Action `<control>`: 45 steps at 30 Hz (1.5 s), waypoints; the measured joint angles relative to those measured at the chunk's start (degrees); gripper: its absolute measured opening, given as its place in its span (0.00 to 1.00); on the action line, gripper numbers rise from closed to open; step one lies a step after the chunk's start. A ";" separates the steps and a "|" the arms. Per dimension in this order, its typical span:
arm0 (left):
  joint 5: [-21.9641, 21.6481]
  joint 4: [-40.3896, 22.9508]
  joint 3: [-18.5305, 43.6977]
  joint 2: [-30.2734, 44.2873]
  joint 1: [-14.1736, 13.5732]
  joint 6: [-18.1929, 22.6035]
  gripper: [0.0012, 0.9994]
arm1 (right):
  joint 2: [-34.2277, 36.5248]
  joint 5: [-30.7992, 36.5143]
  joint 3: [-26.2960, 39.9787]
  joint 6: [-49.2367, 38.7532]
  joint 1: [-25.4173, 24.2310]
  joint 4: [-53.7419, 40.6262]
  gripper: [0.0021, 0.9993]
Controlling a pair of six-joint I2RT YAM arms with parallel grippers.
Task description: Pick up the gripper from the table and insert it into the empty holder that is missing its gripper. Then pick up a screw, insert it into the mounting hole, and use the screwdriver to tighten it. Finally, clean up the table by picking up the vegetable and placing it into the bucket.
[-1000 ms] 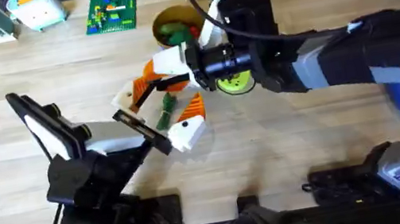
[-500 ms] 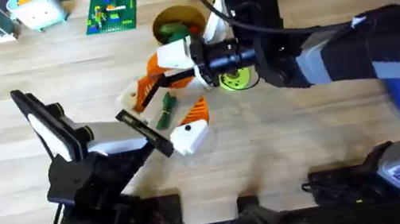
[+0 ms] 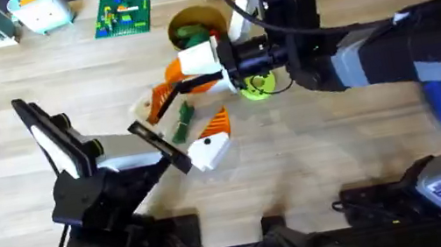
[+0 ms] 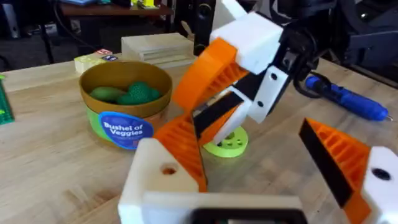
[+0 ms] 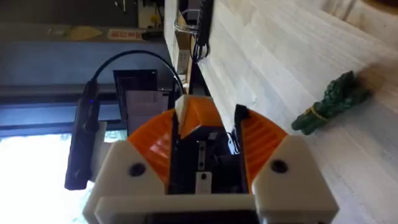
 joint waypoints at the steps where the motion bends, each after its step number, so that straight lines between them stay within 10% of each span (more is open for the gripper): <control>1: 0.00 0.00 0.00 0.02 0.00 0.00 0.99 | 0.01 -0.36 0.00 -0.54 0.02 -0.02 0.51; 17: 0.37 0.04 0.00 0.00 0.02 0.23 0.99 | 0.01 -1.26 -0.02 -2.58 0.00 -0.45 0.01; 45: -5.08 -0.13 0.00 0.00 0.48 -0.35 0.99 | 0.01 10.72 0.00 2.63 5.62 0.59 0.01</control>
